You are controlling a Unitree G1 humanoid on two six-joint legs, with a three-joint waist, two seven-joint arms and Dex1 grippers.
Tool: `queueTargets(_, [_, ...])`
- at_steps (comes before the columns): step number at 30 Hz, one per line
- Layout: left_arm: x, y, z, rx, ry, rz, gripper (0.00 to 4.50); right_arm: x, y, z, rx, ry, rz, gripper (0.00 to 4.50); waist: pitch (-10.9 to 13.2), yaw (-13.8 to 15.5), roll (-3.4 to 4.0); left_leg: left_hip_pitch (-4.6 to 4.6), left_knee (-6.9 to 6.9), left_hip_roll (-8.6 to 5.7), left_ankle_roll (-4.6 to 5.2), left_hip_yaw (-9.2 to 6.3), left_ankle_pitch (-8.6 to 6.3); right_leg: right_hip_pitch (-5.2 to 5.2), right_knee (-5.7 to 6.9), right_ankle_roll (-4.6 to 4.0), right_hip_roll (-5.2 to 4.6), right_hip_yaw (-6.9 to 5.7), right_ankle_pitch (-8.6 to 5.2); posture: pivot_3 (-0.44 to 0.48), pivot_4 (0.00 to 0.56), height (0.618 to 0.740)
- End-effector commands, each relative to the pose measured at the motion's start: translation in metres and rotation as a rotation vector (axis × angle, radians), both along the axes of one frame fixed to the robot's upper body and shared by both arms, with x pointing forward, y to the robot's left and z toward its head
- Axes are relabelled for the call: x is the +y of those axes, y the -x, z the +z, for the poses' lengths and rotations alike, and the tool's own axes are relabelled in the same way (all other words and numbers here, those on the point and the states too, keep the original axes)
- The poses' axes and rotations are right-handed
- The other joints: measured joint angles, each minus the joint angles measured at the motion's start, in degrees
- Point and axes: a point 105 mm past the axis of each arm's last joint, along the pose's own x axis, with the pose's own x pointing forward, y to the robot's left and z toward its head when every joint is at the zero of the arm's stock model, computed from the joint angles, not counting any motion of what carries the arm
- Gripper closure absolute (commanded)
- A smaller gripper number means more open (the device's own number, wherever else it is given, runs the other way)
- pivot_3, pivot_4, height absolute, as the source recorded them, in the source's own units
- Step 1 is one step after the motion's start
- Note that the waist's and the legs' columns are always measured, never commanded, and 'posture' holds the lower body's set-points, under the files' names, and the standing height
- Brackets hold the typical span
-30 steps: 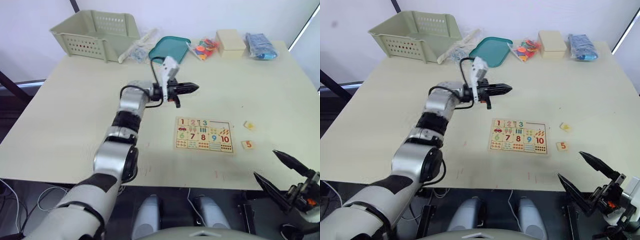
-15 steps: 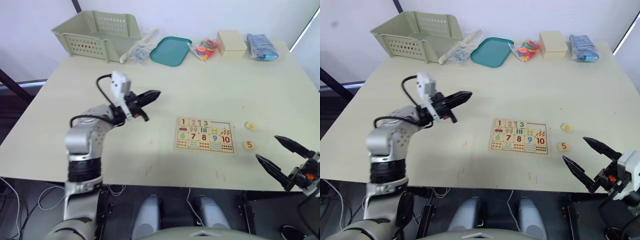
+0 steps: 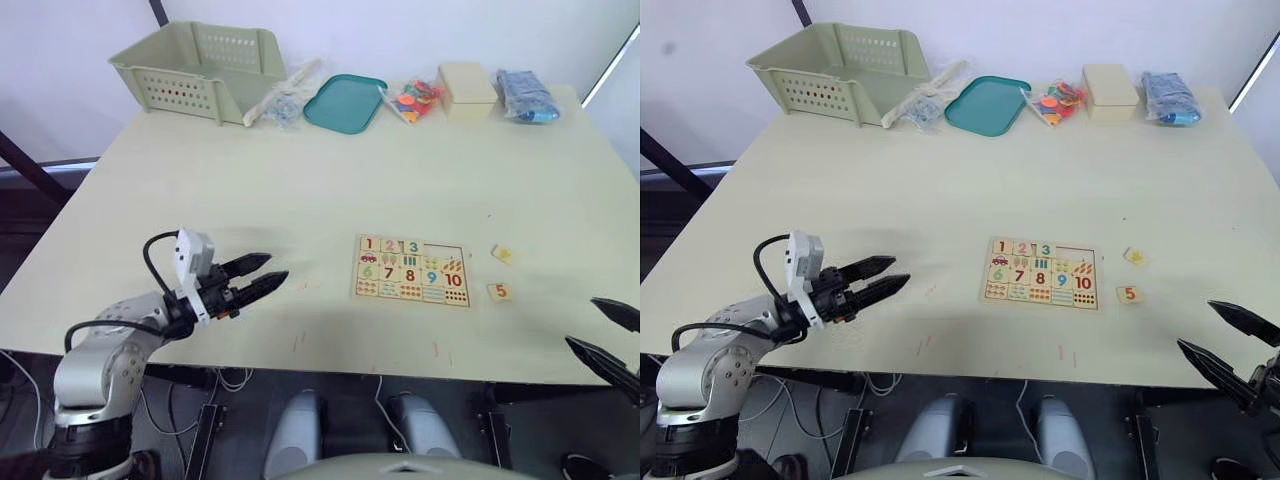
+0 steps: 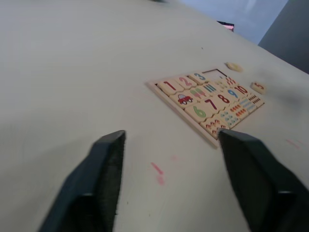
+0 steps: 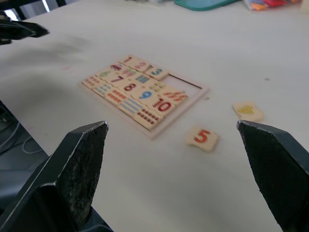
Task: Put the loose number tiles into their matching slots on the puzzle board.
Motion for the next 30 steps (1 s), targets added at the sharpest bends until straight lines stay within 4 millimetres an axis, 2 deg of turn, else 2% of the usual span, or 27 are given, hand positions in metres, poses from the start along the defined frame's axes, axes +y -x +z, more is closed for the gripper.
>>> queueTargets(1, [0.007,0.003,0.009,-0.062,-0.011,-0.011,0.06,-0.009,0.0,0.004,-0.036,0.034,-0.015,0.0,0.0,-0.1,0.03,0.0,0.0,0.0,0.0,0.0,0.0,0.0,0.0,0.0,0.0,0.0,0.0,0.0,0.15,0.74])
queueTargets(5, [0.017,0.008,-0.011,-0.03,-0.029,-0.016,0.06,-0.017,0.0,-0.005,-0.017,0.032,-0.026,0.0,-0.1,-0.3,0.15,0.05,-0.06,-0.02,0.0,0.06,0.0,0.0,0.0,-0.01,0.0,0.04,0.0,0.0,0.15,0.74])
queueTargets(10, [0.014,0.007,-0.016,-0.032,-0.029,-0.044,0.06,-0.017,-0.001,-0.005,-0.005,0.041,-0.002,0.0,-0.1,-0.3,0.14,0.05,-0.08,-0.03,0.0,0.08,0.0,0.0,-0.02,0.0,0.01,0.05,0.0,0.0,0.15,0.74])
queueTargets(17, [0.004,0.009,-0.014,-0.043,-0.035,-0.08,0.06,-0.005,-0.008,0.001,-0.035,0.049,0.039,0.0,-0.1,-0.4,0.15,0.06,-0.09,0.01,0.0,0.06,0.0,0.0,-0.01,0.0,0.01,0.05,0.0,0.0,0.15,0.74])
queueTargets(19, [0.002,0.008,-0.015,-0.046,-0.04,-0.081,0.06,0.0,-0.021,0.005,-0.064,0.052,0.03,0.0,-0.1,-0.4,0.16,0.06,-0.09,0.01,0.0,0.06,0.0,0.0,0.0,0.0,0.01,0.05,0.0,0.0,0.15,0.74])
queueTargets(23, [-0.013,0.006,-0.01,-0.065,-0.047,-0.122,0.06,0.004,-0.063,0.009,-0.028,0.108,0.02,0.0,-0.1,-0.8,0.18,0.12,-0.09,-0.01,0.0,0.17,0.0,0.0,0.02,0.0,0.02,0.13,0.0,0.0,0.15,0.74])
queueTargets(27, [-0.017,0.006,-0.005,-0.09,-0.035,-0.156,0.06,0.009,-0.089,0.012,-0.029,0.17,0.025,0.0,-0.1,-0.5,0.18,0.12,-0.11,-0.04,0.0,0.21,0.0,-0.01,0.01,0.0,0.06,0.15,0.0,0.0,0.15,0.74])
queueTargets(30, [-0.022,0.01,0.0,-0.14,0.001,-0.212,0.06,0.009,-0.109,0.008,-0.009,0.291,0.008,0.0,-0.1,-0.3,0.18,0.01,-0.12,-0.04,0.0,0.28,0.0,-0.05,0.0,-0.01,0.04,0.05,0.0,0.0,0.15,0.74])
